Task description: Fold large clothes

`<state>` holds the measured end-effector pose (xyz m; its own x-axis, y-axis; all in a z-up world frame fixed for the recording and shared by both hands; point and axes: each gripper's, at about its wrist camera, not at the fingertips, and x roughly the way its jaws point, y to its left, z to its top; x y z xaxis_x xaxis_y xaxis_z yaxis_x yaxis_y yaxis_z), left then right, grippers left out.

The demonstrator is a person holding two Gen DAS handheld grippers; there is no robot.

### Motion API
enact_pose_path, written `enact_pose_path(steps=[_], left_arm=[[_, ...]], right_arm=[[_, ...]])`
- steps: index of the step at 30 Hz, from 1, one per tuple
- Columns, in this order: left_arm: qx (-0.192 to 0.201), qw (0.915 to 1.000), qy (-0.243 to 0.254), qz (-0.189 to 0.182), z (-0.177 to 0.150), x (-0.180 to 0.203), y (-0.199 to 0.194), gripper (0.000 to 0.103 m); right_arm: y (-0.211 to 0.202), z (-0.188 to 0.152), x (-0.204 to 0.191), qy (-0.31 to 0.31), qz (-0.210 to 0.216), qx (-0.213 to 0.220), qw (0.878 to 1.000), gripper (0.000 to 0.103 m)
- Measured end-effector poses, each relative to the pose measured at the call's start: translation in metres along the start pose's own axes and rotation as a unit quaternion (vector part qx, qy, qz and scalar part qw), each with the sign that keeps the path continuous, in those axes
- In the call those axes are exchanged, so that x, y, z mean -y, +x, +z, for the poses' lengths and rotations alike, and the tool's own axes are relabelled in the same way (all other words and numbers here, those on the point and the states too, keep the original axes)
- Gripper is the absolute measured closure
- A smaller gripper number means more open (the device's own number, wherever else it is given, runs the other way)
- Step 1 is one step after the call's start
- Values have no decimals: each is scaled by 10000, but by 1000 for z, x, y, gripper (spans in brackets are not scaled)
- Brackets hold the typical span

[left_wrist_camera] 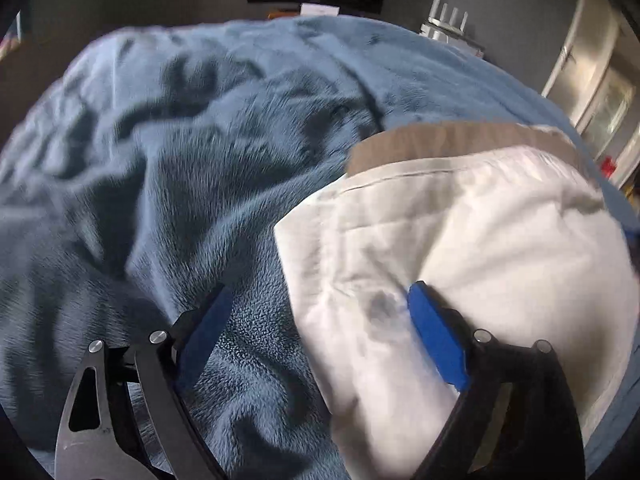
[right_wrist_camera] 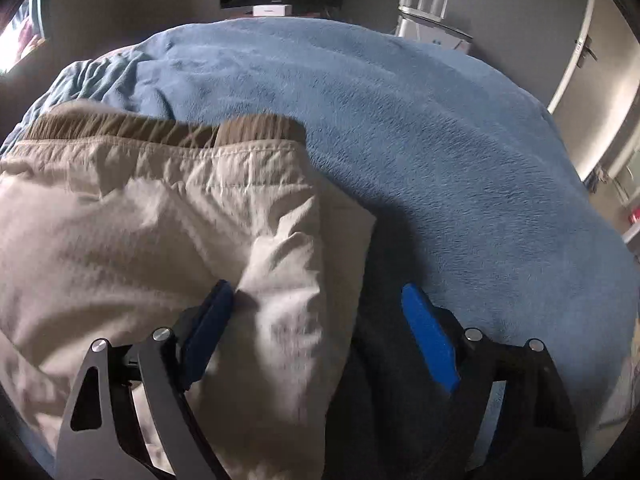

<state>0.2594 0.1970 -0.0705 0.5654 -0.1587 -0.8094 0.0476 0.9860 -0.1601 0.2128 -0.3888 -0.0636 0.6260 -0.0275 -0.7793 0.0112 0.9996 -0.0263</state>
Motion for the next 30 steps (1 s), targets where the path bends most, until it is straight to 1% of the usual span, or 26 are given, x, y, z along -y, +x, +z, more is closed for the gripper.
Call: enact_pose_path(steps=[2, 3, 5, 6, 7, 9, 10, 12, 15, 19, 21, 22, 24, 26, 28, 30], left_arm=[[17, 9997, -183, -170, -4, -8, 5, 16], [66, 9996, -203, -198, -5, -8, 4, 16], [158, 9994, -120, -280, -8, -5, 2, 21], [164, 9989, -133, -416, -9, -4, 0, 29], [154, 9981, -170, -574, -9, -5, -1, 38], [144, 9971, -236, -703, -10, -5, -4, 43], [146, 9970, -242, -727, -11, -5, -5, 43], [115, 9961, -312, -816, -15, -5, -7, 44], [74, 9949, -440, -902, -19, -8, -11, 45], [34, 9943, -456, -963, -19, -7, -9, 45], [-55, 9923, -548, -1112, -17, -10, -3, 45], [-77, 9910, -607, -1194, -16, -12, 0, 44], [-114, 9877, -727, -1383, -13, -16, 7, 43], [-133, 9848, -820, -1526, -12, -19, 13, 42], [-152, 9814, -899, -1690, -11, -21, 19, 41], [-99, 9810, -881, -1724, -7, -20, 24, 41]], right_arm=[[7, -5, 5, 174, 28, 26, 9998, 21], [8, -7, 7, 271, 103, 19, 9996, 21], [10, -10, 12, 426, 247, 8, 9988, 21], [9, -10, 16, 519, 354, -6, 9980, 21], [10, -11, 18, 583, 435, -24, 9974, 23], [8, -12, 23, 740, 676, -60, 9949, 28], [7, -15, 26, 830, 765, -69, 9936, 32], [2, -19, 29, 947, 919, -87, 9912, 33], [-4, -25, 34, 1112, 1124, -117, 9874, 39], [-4, -26, 36, 1216, 1377, -135, 9829, 50], [2, -25, 37, 1286, 1528, -189, 9797, 50], [7, -25, 41, 1397, 1648, -241, 9761, 50], [19, -26, 52, 1697, 1999, -377, 9643, 50], [32, -27, 64, 2046, 2371, -454, 9486, 50], [42, -27, 68, 2178, 2615, -496, 9390, 50], [52, -24, 67, 2219, 2761, -534, 9336, 50]])
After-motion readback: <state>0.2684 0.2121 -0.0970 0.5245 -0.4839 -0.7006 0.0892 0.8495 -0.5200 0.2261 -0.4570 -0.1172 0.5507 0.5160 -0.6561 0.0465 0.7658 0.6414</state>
